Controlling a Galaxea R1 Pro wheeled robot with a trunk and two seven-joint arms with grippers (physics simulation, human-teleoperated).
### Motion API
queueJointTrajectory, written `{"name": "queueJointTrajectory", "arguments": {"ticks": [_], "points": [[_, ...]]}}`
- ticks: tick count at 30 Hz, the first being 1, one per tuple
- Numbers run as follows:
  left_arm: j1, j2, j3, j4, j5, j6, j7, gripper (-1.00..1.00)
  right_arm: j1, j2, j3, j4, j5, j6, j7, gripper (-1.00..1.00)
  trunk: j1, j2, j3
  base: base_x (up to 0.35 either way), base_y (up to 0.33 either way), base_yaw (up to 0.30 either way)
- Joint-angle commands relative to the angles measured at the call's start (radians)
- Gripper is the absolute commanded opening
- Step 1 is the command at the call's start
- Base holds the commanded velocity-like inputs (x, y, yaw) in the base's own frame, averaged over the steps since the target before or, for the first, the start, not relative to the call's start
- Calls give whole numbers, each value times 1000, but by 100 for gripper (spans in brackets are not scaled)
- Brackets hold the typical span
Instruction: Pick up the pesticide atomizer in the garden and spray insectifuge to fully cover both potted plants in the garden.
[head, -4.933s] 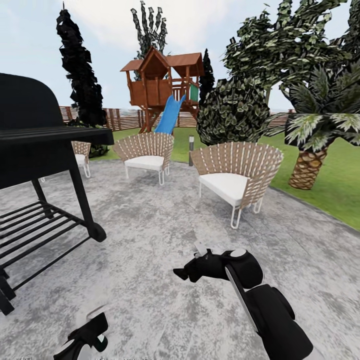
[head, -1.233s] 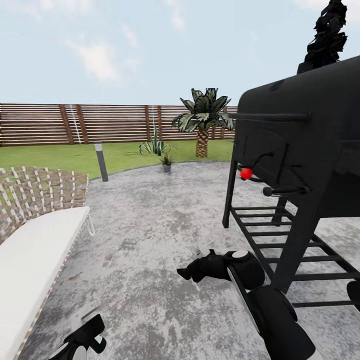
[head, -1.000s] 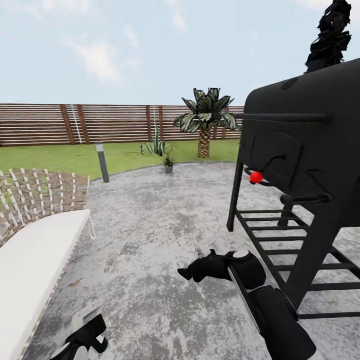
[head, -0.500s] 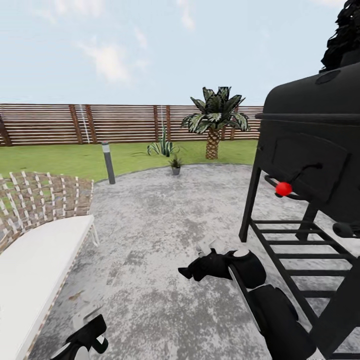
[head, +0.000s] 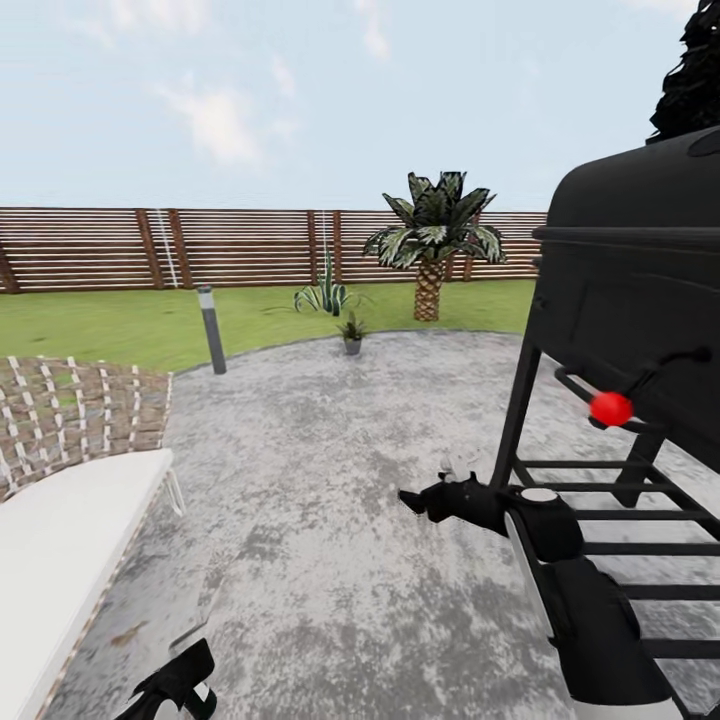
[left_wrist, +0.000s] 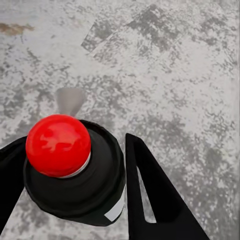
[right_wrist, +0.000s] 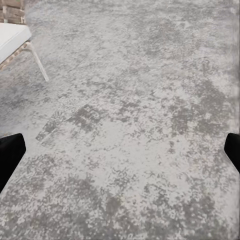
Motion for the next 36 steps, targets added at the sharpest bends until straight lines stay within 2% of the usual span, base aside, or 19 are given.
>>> {"name": "queueJointTrajectory", "arguments": {"ticks": [1,10,18,36], "points": [[0,-1,1,-1,10,4,5,-100,-1,0,-3,-1,10,-5,9,100,0,0,-1,339,0,0],[0,0,2,0,11,4,5,-100,-3,-2,-6,-1,9,-21,7,100,0,0,-1,339,0,0],[0,0,0,0,10,4,5,-100,-7,2,-35,-1,10,-21,4,100,0,0,-1,339,0,0],[-1,0,0,7,11,4,2,-100,-11,-2,-39,-1,10,-27,7,100,0,0,-2,339,0,0]]}}
